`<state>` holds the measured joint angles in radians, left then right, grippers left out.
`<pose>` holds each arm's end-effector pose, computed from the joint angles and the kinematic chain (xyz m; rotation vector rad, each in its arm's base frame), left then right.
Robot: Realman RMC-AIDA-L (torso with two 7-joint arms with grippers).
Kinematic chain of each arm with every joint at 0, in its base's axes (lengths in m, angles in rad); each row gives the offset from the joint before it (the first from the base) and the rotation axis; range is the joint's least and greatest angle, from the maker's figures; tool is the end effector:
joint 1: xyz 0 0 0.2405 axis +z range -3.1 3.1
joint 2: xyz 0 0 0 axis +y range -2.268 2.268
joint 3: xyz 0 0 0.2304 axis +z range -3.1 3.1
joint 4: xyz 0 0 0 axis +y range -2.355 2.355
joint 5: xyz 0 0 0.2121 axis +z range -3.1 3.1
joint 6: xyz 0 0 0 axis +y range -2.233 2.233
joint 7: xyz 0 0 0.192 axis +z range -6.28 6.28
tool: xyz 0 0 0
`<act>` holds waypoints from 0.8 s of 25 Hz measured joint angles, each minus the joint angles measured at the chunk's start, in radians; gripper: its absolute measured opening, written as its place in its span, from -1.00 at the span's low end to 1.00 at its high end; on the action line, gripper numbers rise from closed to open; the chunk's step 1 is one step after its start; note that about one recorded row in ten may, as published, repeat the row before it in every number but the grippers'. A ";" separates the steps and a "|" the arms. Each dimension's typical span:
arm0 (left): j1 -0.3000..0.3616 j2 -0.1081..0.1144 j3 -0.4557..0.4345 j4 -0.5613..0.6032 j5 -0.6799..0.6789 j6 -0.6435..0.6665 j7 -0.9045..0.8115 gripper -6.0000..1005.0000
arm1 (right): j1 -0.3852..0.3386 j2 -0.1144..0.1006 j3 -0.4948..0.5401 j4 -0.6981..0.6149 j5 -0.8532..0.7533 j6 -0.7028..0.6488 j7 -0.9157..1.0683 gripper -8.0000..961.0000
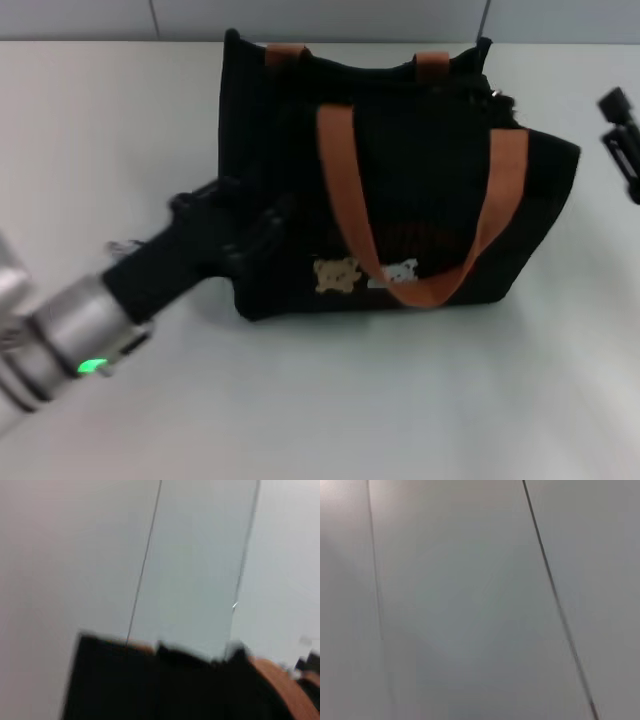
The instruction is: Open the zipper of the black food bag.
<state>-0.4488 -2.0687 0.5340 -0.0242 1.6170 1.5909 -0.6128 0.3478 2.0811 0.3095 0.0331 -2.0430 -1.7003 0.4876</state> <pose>-0.2313 0.2867 -0.0651 -2.2425 -0.5141 -1.1590 0.2587 0.2956 0.0059 -1.7296 0.4364 1.1963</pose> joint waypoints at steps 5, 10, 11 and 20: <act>0.110 0.008 0.067 0.245 0.018 0.188 -0.170 -0.03 | 0.000 -0.009 -0.110 -0.198 -0.039 -0.193 0.201 0.45; 0.181 0.062 0.263 0.447 0.061 0.352 -0.274 0.41 | 0.018 -0.053 -0.438 -0.359 -0.137 -0.441 0.281 0.48; 0.183 0.072 0.282 0.456 0.075 0.365 -0.278 0.51 | 0.027 -0.059 -0.497 -0.364 -0.145 -0.452 0.291 0.49; 0.168 0.076 0.288 0.461 0.122 0.355 -0.300 0.71 | 0.115 -0.002 -0.774 -0.390 -0.156 -0.289 0.391 0.54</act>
<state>-0.2808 -1.9931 0.8224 0.4373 1.7386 1.9456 -0.9128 0.4631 2.0792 -0.4647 -0.3564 -2.1988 -1.9890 0.8787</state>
